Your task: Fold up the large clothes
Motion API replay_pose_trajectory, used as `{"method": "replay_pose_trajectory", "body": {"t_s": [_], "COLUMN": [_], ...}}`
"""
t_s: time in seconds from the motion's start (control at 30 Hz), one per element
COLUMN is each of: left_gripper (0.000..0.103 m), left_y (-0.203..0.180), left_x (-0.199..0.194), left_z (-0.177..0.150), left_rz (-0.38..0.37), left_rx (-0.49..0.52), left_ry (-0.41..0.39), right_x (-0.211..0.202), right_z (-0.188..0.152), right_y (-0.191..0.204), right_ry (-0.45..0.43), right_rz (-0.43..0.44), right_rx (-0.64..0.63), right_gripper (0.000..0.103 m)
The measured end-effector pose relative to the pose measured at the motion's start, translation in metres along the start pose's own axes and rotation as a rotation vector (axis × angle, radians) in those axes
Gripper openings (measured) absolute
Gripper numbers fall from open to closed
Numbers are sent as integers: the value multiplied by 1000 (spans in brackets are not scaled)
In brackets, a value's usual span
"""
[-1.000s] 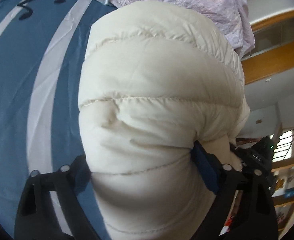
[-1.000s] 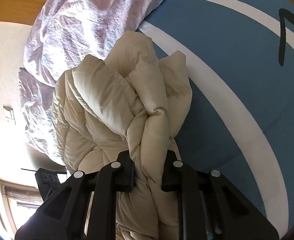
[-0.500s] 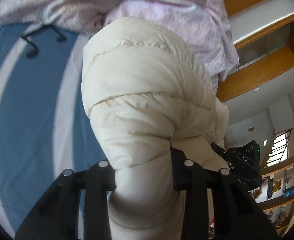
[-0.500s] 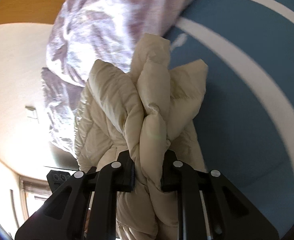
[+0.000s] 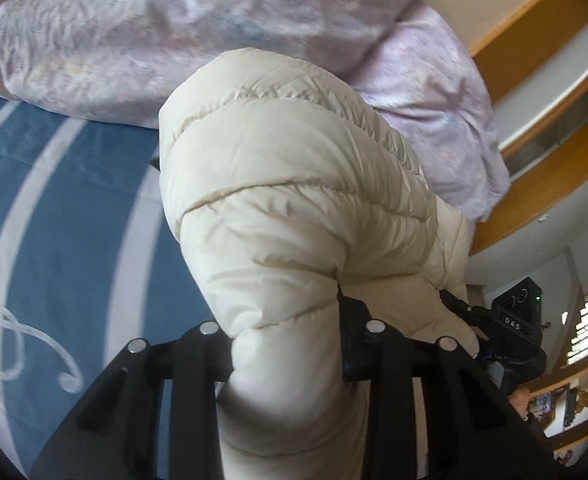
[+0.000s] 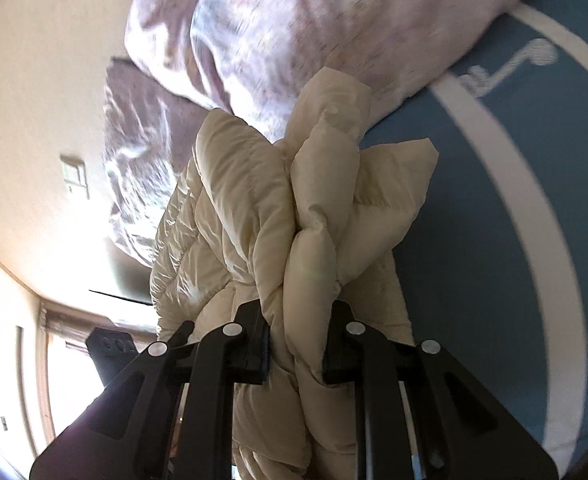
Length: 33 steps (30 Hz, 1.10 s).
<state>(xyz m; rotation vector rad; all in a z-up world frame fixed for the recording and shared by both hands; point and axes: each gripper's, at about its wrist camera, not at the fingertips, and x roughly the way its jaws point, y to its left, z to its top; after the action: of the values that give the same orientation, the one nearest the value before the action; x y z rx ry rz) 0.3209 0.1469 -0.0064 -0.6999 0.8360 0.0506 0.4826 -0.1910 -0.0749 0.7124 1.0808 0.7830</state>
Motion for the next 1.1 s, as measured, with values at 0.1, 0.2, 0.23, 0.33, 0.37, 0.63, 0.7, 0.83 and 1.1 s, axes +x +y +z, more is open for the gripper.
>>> {"method": "replay_pose_trajectory", "body": {"t_s": [0.1,0.2,0.23,0.33,0.37,0.63,0.7,0.83,1.1], "left_gripper": [33,34,34,39,42,70,75,81,84], "left_y": [10,16,20,28,30,27,24,13,-16], "left_x": [3,10,12,25,28,31,25,10,17], "left_z": [6,12,13,16,15,14,16,27,50], "left_rz": [29,51,60,91,99,236,272,360,425], "left_rx": [-1,9,10,11,13,59,84,141,210], "left_ry": [-8,-11,-8,10,15,16,2,-88,-170], "right_x": [16,31,34,51,54,45,33,11,36], "right_z": [4,13,14,15,14,13,12,19,9], "right_y": [9,19,19,17,16,33,49,70,119], "right_ry": [16,29,33,51,57,22,-16,-123,-111], "right_rz": [-18,-50,-68,-137,-160,-347,-376,-391,-323], "right_rx": [-21,-52,-66,-95,-98,-246,-285,-338,-475], "right_gripper": [18,18,18,19,21,55,56,56,55]}}
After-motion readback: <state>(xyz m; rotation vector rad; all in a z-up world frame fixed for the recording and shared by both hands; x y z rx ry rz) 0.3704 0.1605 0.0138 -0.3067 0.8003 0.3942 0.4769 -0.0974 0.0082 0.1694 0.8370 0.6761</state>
